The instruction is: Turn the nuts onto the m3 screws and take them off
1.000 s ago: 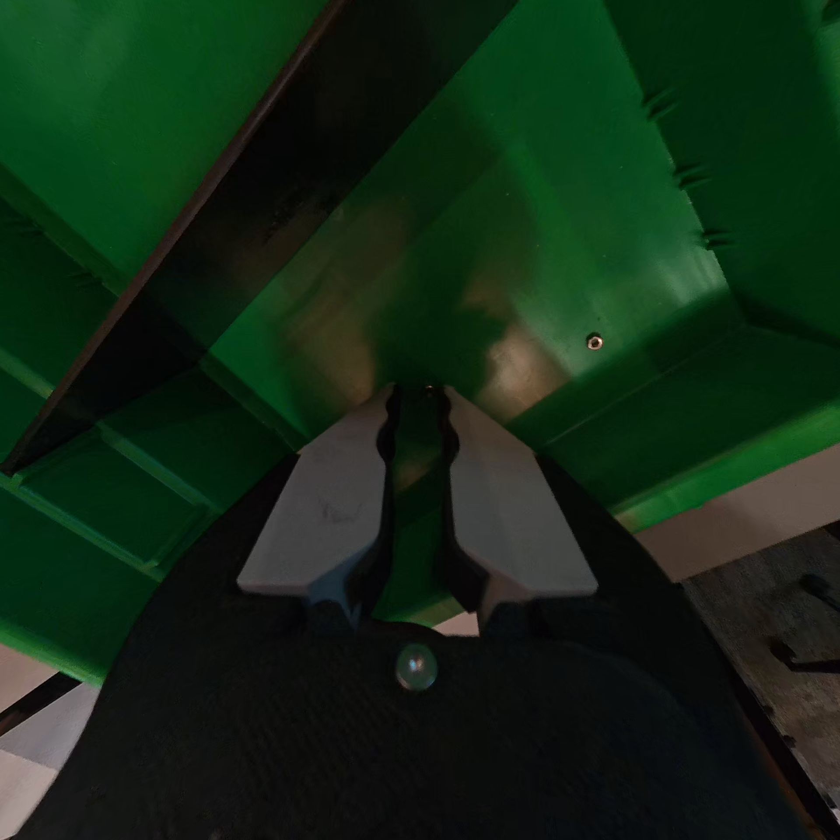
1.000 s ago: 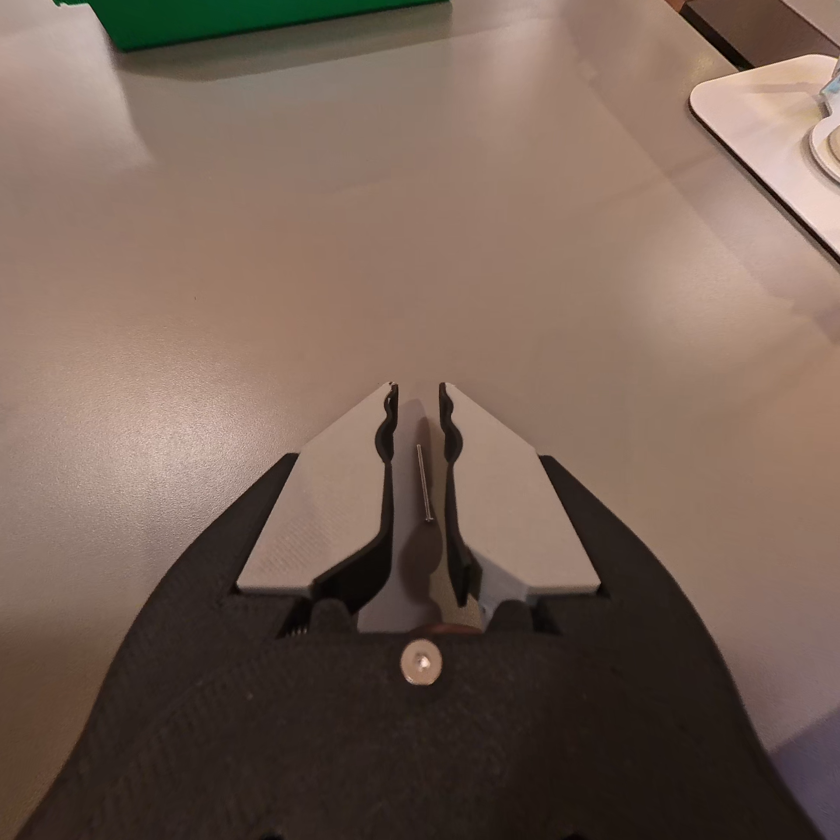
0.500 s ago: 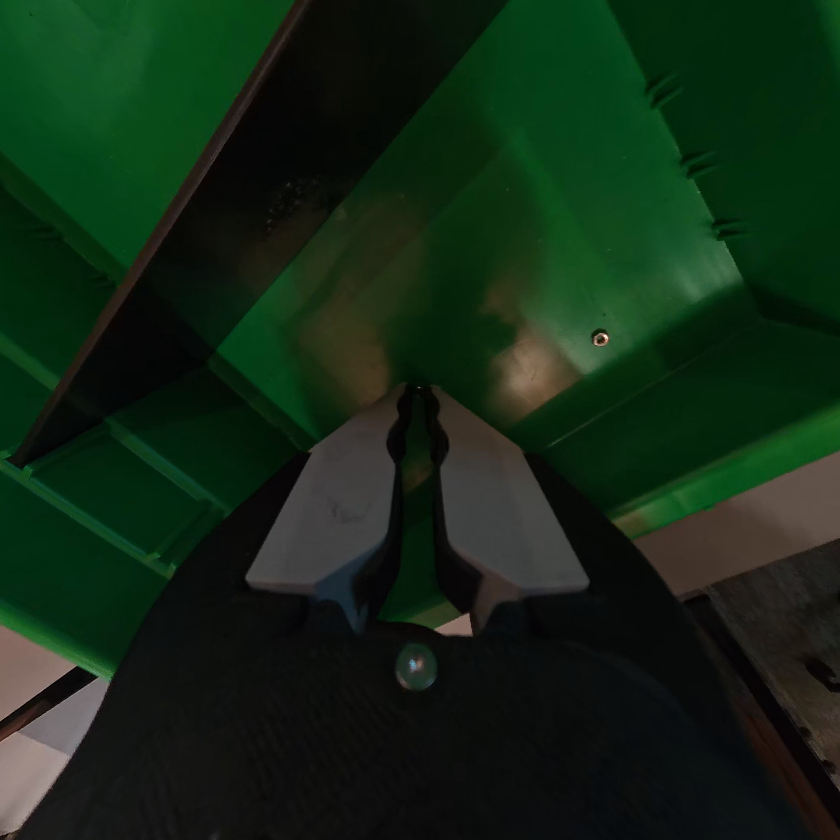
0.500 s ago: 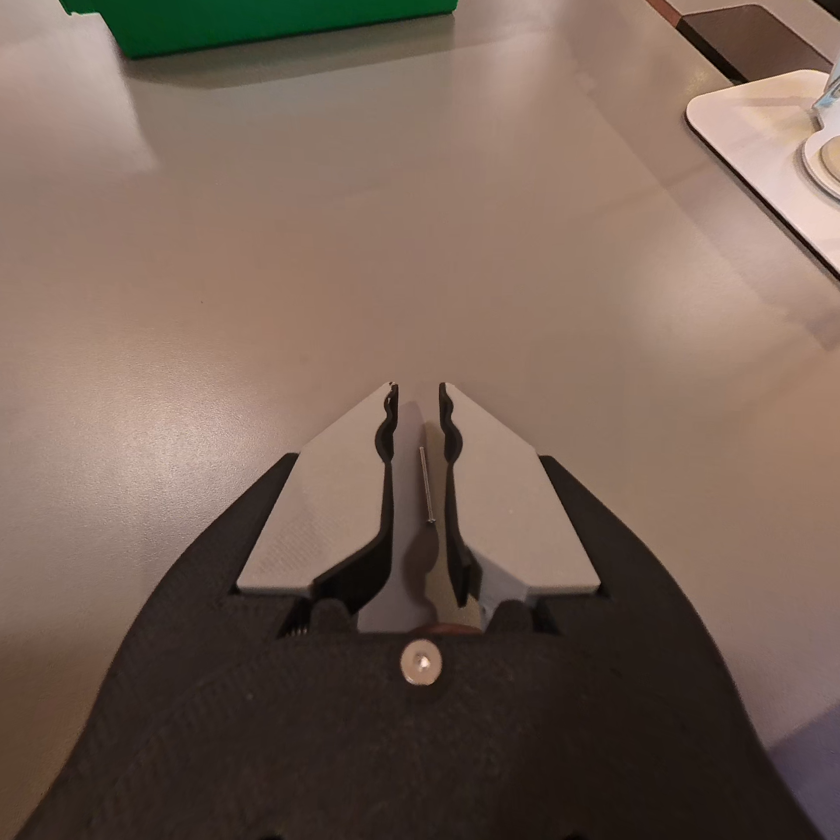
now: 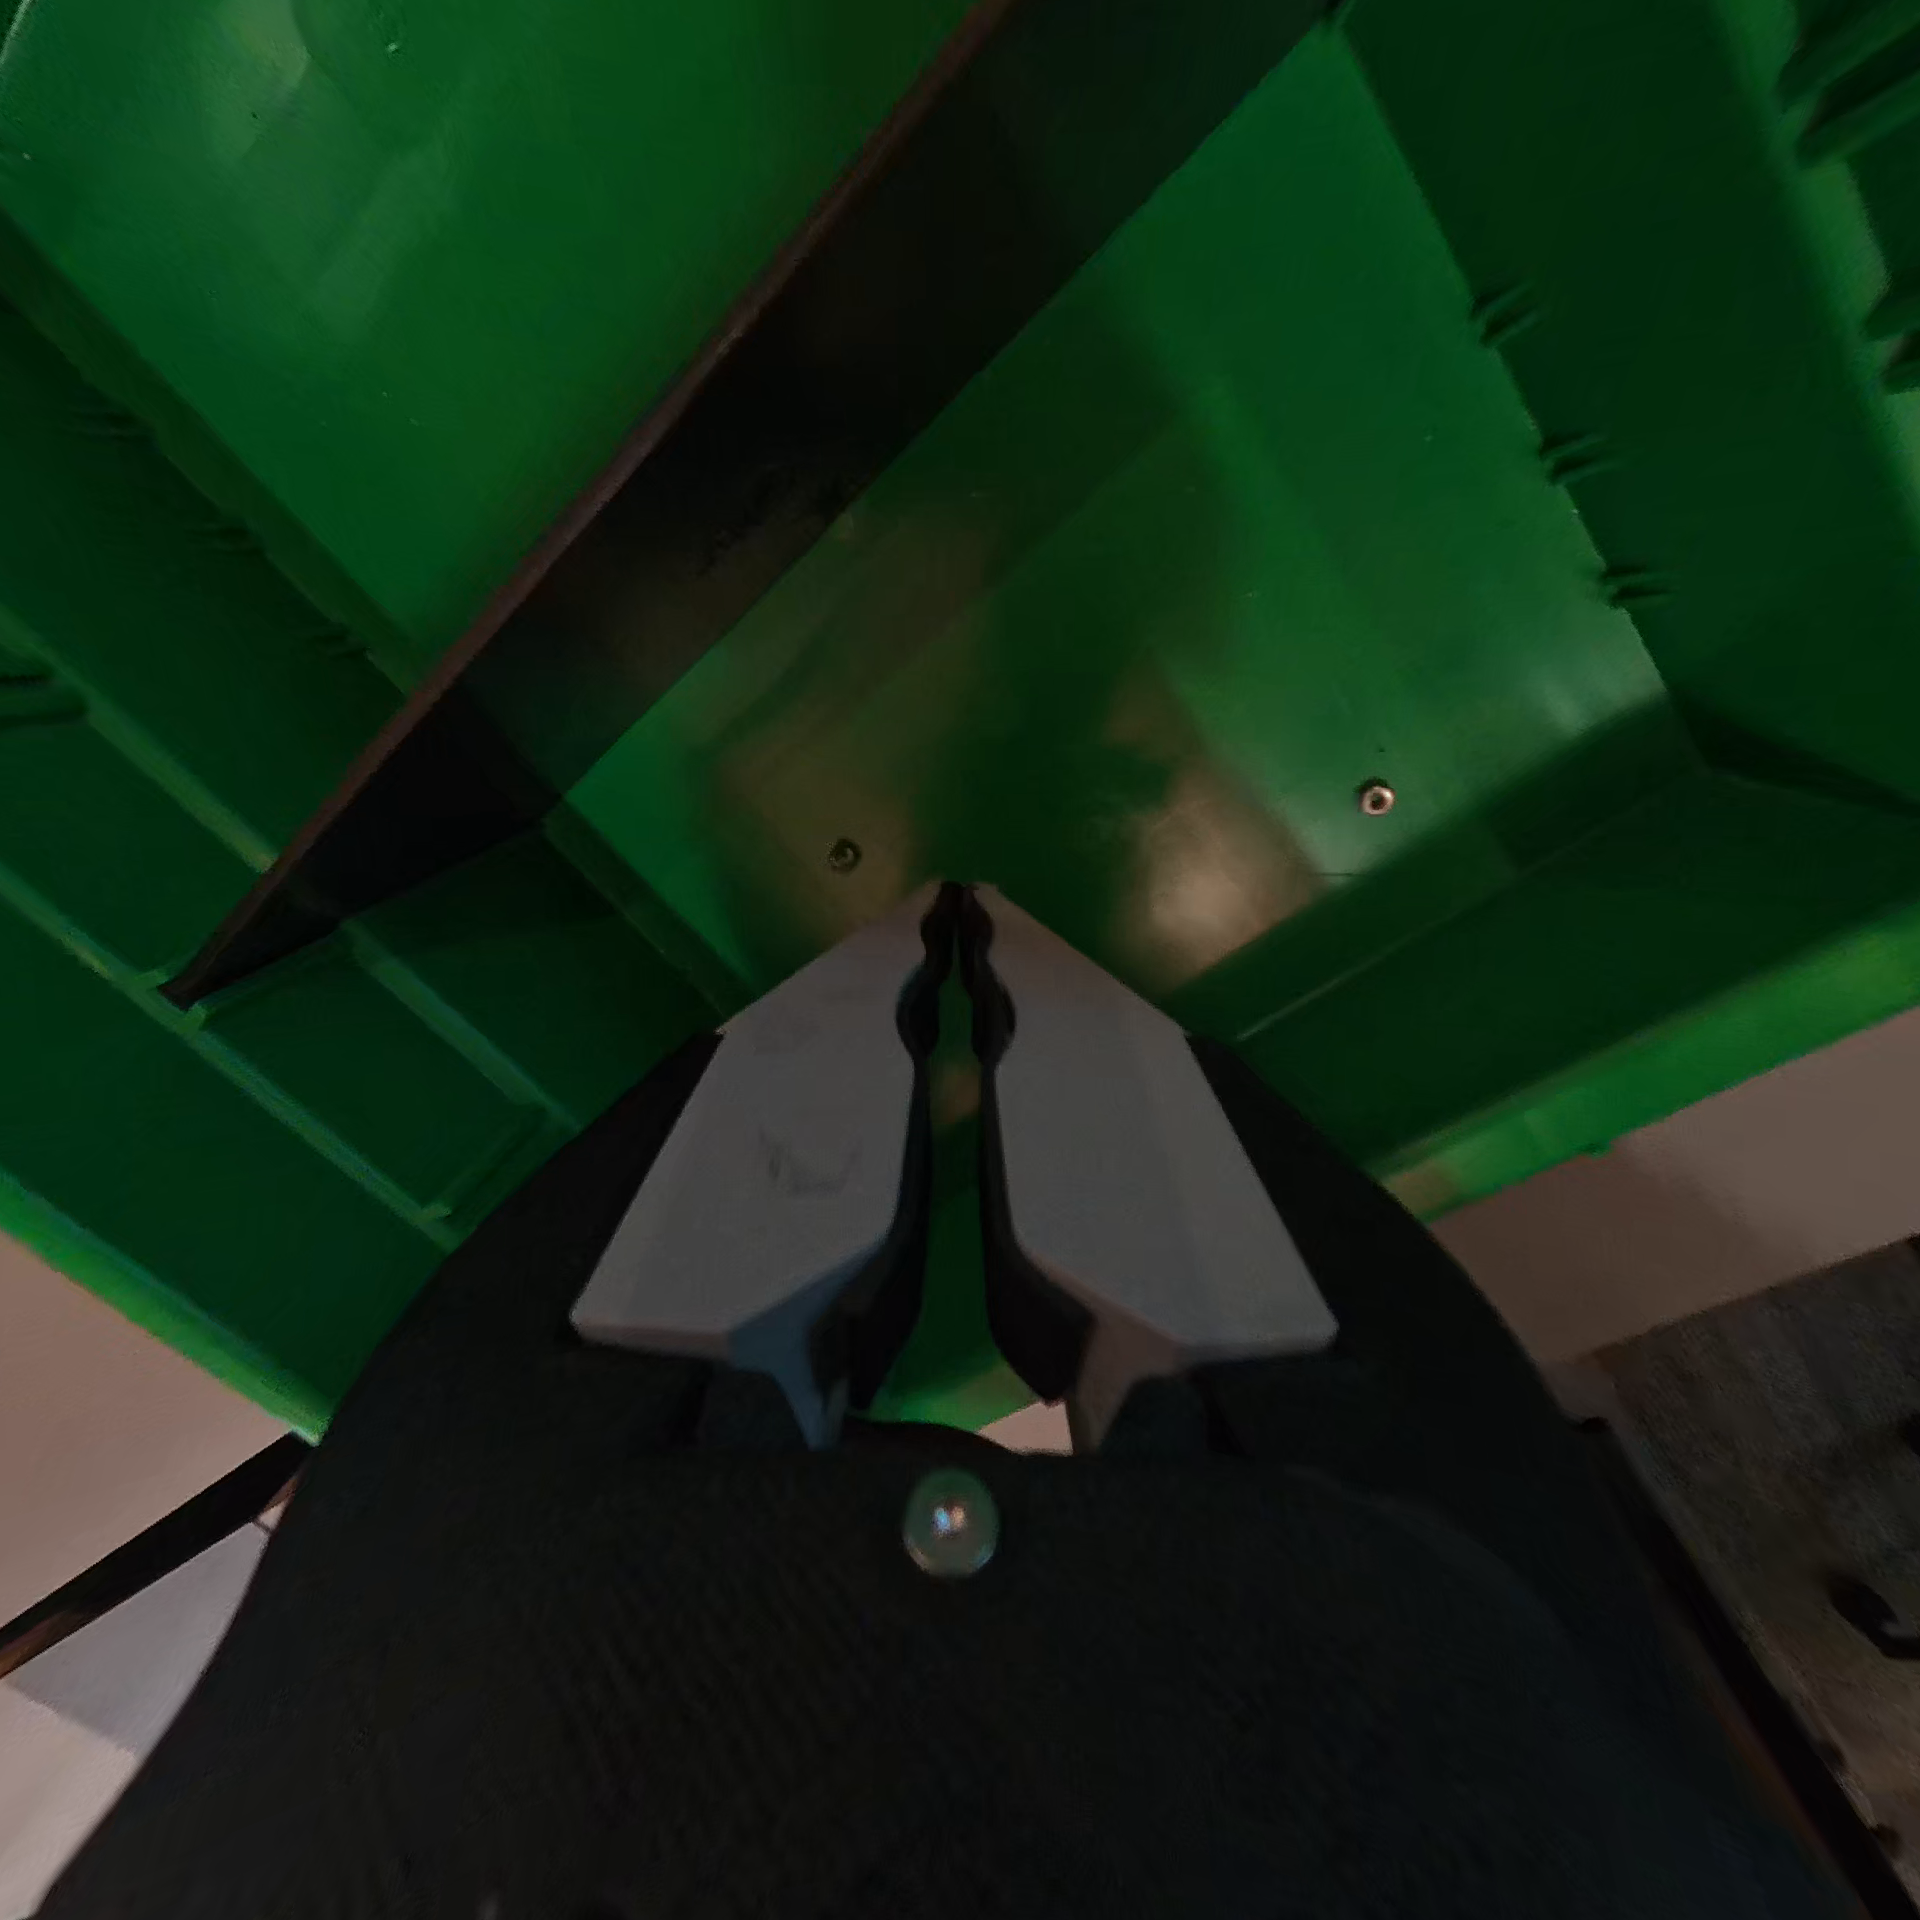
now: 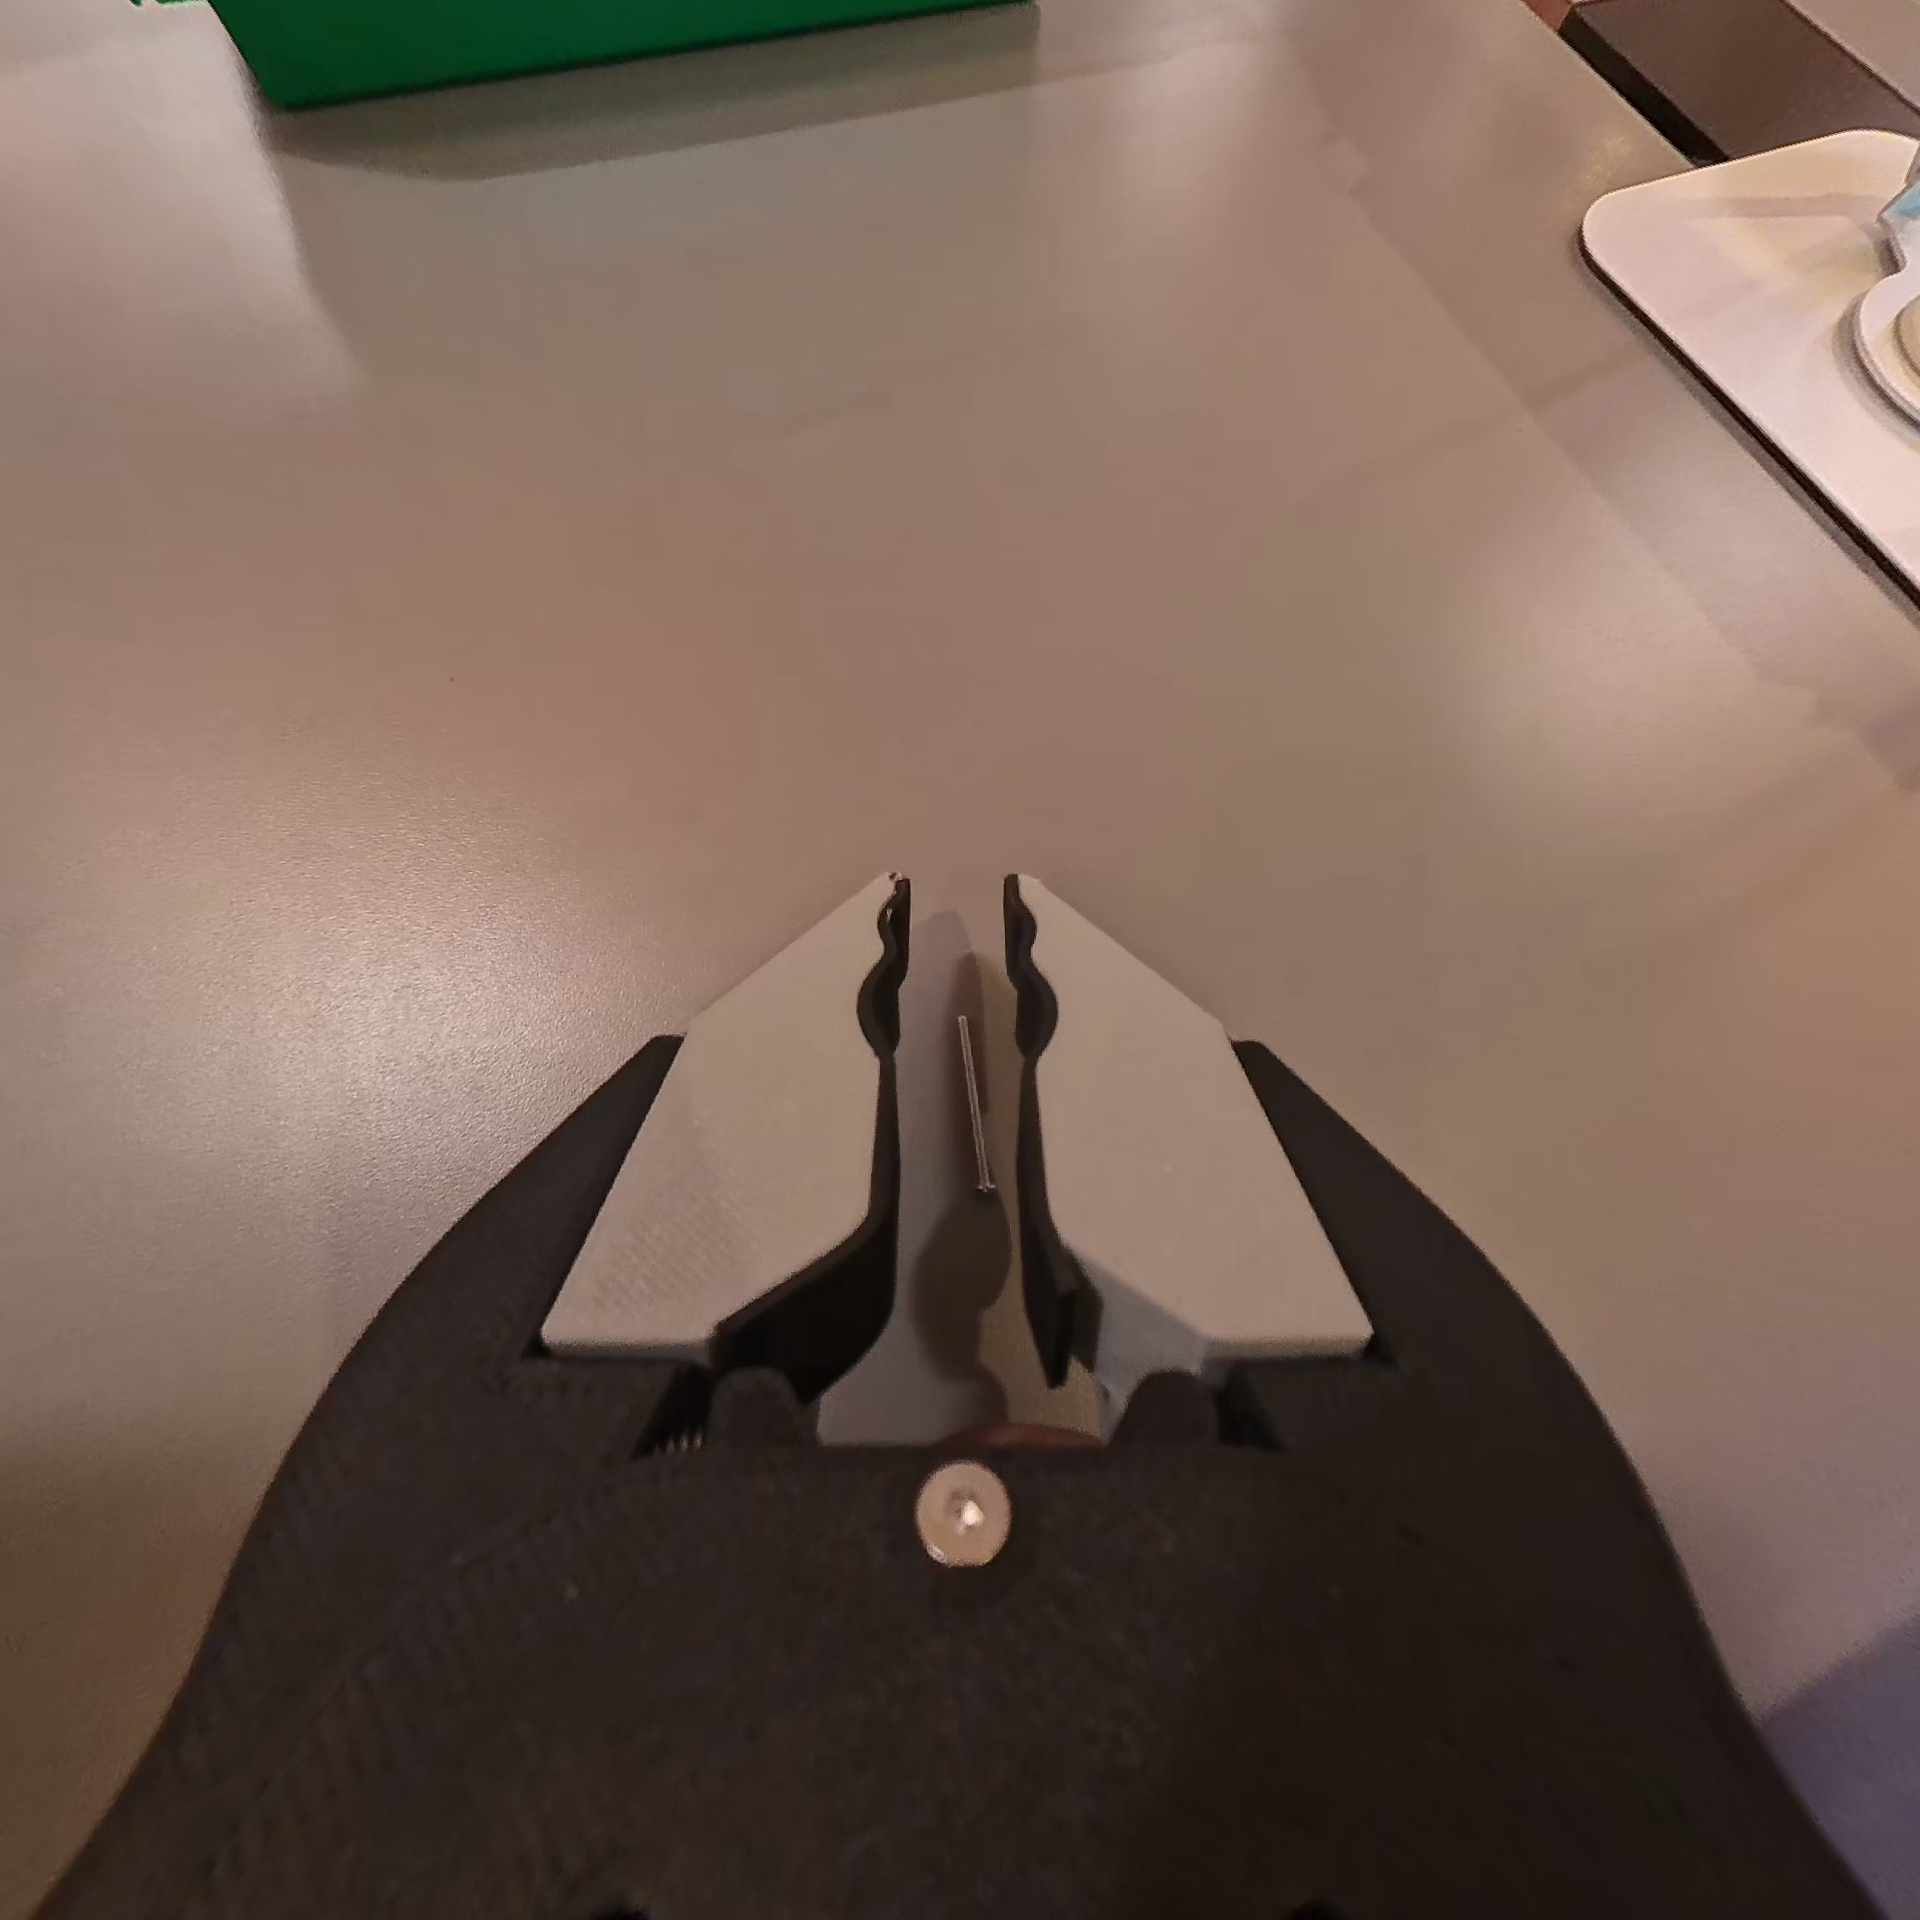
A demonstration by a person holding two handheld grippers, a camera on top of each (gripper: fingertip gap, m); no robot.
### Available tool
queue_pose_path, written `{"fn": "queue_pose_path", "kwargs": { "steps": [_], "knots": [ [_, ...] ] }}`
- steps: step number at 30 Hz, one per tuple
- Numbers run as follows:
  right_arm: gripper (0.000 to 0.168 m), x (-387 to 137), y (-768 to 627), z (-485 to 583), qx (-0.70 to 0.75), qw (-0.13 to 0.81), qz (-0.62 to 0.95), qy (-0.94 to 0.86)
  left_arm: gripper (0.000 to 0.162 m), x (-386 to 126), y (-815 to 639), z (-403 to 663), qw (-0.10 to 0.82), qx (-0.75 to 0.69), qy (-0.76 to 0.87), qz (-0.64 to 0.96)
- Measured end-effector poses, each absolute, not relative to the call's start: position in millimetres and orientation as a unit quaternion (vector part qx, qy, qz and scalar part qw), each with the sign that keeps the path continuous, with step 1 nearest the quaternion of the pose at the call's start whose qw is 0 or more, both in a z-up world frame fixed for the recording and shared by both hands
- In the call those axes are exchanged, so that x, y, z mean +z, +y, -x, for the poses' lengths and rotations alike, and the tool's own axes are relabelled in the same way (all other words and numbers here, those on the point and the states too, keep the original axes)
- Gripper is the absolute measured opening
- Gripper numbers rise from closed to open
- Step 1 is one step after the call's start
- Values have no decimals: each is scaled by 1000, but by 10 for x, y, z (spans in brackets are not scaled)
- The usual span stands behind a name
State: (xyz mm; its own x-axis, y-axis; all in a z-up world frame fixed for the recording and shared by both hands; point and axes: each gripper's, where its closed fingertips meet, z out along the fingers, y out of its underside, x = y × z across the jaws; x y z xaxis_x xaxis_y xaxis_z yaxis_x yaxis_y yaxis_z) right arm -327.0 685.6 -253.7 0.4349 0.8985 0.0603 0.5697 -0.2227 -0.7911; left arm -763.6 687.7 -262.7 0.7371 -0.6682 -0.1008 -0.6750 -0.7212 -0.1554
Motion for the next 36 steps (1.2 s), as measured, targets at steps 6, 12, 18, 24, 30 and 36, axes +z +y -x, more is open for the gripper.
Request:
{"fn": "queue_pose_path", "kwargs": {
  "steps": [6,12,18,24,30,36],
  "knots": [
    [15,-2555,6855,3270,211,386,754,-489,10,-2568,7012,7720,117,17,295,948],
    [15,-2549,6853,3271,211,386,753,-489,12,-2678,7045,7815,101,20,241,965],
    [15,-2543,6848,3276,213,387,752,-489,17,-2624,7107,7742,116,-9,220,968],
    [15,-2533,6845,3277,214,388,752,-488,14,-2714,7105,7708,96,-19,203,974],
    [15,-2525,6841,3281,215,388,751,-489,25,-2699,7091,7712,91,-22,197,976],
    [15,-2509,6835,3287,216,390,749,-489,24,-2722,6979,7679,73,-38,201,976]
  ]
}}
